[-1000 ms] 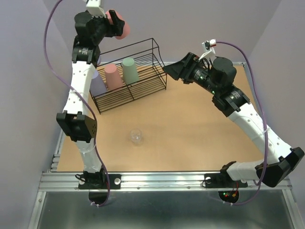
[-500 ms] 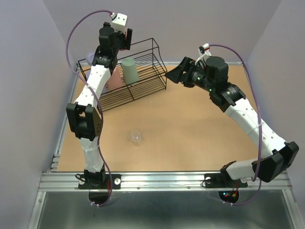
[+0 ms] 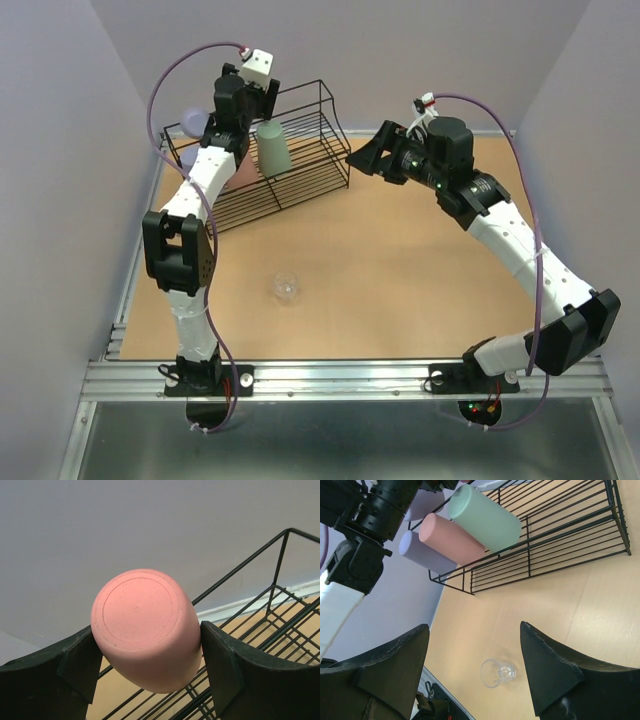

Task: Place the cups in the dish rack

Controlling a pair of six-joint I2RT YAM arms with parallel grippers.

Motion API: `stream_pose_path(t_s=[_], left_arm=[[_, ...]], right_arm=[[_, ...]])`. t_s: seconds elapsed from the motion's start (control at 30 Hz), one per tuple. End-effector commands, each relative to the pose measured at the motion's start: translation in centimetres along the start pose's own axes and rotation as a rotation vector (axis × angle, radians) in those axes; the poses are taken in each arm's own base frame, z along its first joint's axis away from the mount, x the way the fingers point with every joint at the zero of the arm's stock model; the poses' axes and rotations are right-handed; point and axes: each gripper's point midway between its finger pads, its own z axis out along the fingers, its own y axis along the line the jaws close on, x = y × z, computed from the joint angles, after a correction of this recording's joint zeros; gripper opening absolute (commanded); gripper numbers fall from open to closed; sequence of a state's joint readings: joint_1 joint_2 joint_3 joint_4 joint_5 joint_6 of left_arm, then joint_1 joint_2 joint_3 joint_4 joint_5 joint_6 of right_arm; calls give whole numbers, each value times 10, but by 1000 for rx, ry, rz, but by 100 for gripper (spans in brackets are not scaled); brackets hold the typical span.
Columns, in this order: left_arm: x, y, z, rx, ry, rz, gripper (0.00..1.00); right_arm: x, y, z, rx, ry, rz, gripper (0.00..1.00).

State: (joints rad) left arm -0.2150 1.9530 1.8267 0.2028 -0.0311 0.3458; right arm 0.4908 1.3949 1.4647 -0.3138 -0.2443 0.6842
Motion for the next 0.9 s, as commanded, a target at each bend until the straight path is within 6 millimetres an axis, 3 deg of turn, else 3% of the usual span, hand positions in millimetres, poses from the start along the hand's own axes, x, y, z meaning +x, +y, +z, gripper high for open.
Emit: stream_pose_path(t_s=[0.0, 0.3, 0.43, 0.5, 0.53, 0.57, 0.7, 0.77, 0.87], left_arm=[[-40, 19, -14, -71, -125, 29, 0], [-31, 23, -24, -117, -139, 45, 0], [-31, 32, -27, -174, -129, 18, 25], [-35, 32, -29, -181, -135, 10, 43], [-36, 35, -30, -195, -135, 6, 58], [-39, 36, -31, -202, -139, 1, 66], [-47, 38, -35, -217, -150, -1, 83], [-49, 37, -36, -215, -151, -4, 97], [-55, 38, -42, -222, -157, -6, 99]], right_arm=[[-24, 22, -12, -62, -54, -29, 78], [-22, 19, -14, -64, -41, -21, 78], [-21, 18, -14, -67, -33, -17, 78], [-21, 18, -16, -67, -33, -19, 78], [-20, 18, -16, -68, -32, -17, 78], [-21, 18, -16, -67, -33, -17, 78], [-20, 17, -17, -68, -29, -15, 78], [-19, 17, -17, -67, -28, -14, 78], [-19, 18, -18, -71, -27, -13, 78]])
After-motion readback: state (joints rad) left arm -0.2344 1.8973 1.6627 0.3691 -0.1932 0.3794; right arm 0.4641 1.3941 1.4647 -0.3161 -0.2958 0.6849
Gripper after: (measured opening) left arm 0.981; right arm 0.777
